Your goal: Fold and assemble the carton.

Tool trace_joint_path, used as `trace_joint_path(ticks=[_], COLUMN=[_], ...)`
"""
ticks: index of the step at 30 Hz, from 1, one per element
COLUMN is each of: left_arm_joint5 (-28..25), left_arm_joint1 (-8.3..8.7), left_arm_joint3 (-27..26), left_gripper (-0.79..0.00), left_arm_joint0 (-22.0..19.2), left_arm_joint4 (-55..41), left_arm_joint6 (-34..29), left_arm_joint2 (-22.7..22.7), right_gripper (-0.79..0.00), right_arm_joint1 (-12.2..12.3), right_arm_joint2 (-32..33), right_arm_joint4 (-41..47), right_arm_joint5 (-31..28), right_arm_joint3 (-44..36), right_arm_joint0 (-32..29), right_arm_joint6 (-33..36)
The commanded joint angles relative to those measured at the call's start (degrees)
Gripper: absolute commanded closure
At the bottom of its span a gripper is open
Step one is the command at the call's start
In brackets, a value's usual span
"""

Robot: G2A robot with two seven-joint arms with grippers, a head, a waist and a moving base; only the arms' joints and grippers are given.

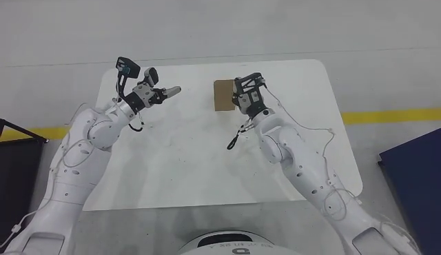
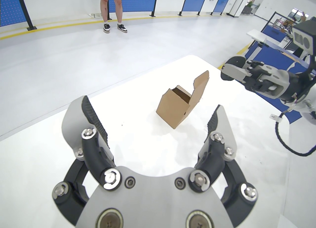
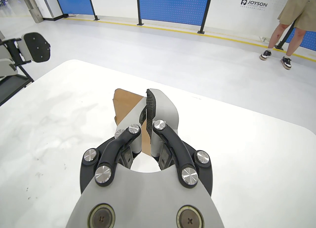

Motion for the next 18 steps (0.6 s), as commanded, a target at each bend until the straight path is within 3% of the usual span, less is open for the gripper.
trace_joint_path(ticks=[1, 18], left_arm_joint5=[0.0, 0.4], left_arm_joint1=[-0.08, 0.03], left_arm_joint3=[0.2, 0.2], left_gripper=[-0.785, -0.785], left_arm_joint0=[-0.3, 1.0], left_arm_joint4=[0.0, 0.5], left_arm_joint6=[0.0, -0.2], left_arm_joint2=[0.1, -2.2], right_gripper=[-0.785, -0.785], right_arm_joint1=[-0.5, -4.2], right_arm_joint2=[-0.6, -4.6], right_arm_joint4=[1.1, 4.1], right_arm_joint5=[0.1, -0.8], right_arm_joint3=[2.2, 12.3], right_arm_joint0=[1.1, 6.8], right_arm_joint6=[-0.6, -2.8])
